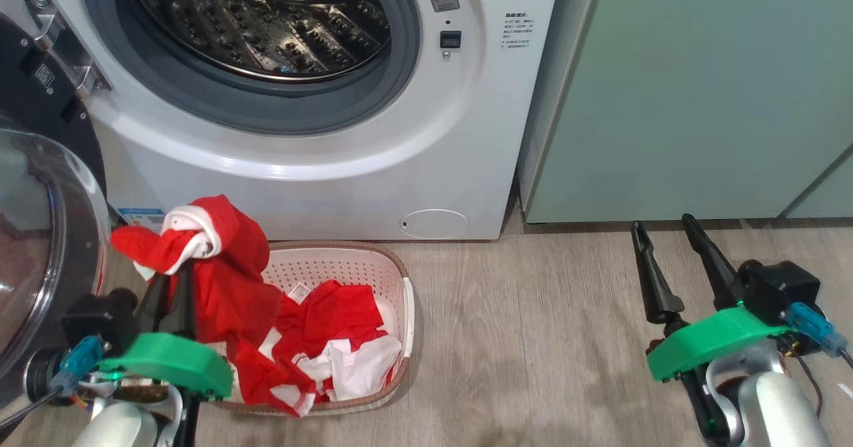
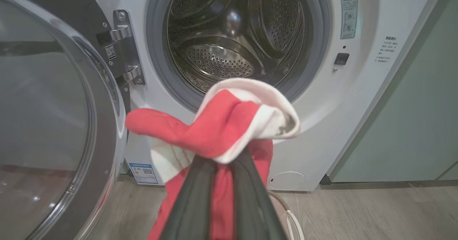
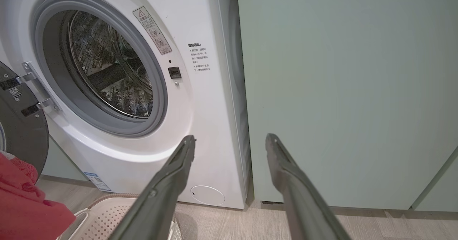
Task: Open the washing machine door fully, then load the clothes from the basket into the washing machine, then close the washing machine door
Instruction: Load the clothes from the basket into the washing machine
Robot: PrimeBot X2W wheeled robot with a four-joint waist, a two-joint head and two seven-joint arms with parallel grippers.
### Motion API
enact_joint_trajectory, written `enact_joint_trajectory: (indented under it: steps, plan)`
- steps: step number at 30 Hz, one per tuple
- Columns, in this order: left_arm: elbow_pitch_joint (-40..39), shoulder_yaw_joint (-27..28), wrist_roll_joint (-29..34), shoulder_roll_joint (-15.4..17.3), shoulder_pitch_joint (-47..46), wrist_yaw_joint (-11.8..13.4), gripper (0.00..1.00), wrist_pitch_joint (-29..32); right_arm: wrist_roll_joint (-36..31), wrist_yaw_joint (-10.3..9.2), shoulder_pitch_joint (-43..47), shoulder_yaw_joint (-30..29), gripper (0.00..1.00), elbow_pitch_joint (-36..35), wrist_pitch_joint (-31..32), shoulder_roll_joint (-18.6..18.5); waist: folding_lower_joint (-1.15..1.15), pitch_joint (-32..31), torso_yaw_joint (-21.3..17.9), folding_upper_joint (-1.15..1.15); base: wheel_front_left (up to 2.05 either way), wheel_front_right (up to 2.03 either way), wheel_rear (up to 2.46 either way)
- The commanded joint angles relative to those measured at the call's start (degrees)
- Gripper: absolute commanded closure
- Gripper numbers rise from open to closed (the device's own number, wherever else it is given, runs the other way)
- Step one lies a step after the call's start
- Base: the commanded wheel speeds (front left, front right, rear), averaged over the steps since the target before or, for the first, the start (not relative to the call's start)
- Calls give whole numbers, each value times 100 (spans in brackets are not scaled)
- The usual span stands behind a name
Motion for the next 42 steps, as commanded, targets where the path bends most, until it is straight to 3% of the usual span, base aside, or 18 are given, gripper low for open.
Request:
enact_joint_trajectory:
  steps: [1, 24, 34, 42]
  plan:
    - [-138, 317, 5, 106, -219, -16, 100, -93, 28, 0, -143, 144, 0, -213, -8, 11, 1, 10, 7, 0, 0, 0, 0]
    - [-5, 440, 89, -73, -368, -96, 100, -116, 28, 0, -232, 157, 0, -273, -8, 11, 1, 203, 27, 0, 0, 0, 0]
    - [412, 597, 11, -185, -1335, -373, 100, -119, 52, 0, -601, 282, 0, -489, -44, 11, 1, 1110, -214, 0, 0, 0, 0]
    - [1296, 572, -40, -196, -2922, -766, 100, 101, 190, 0, -1058, 440, 0, -435, -320, 11, 1, 2100, -601, 0, 0, 0, 0]
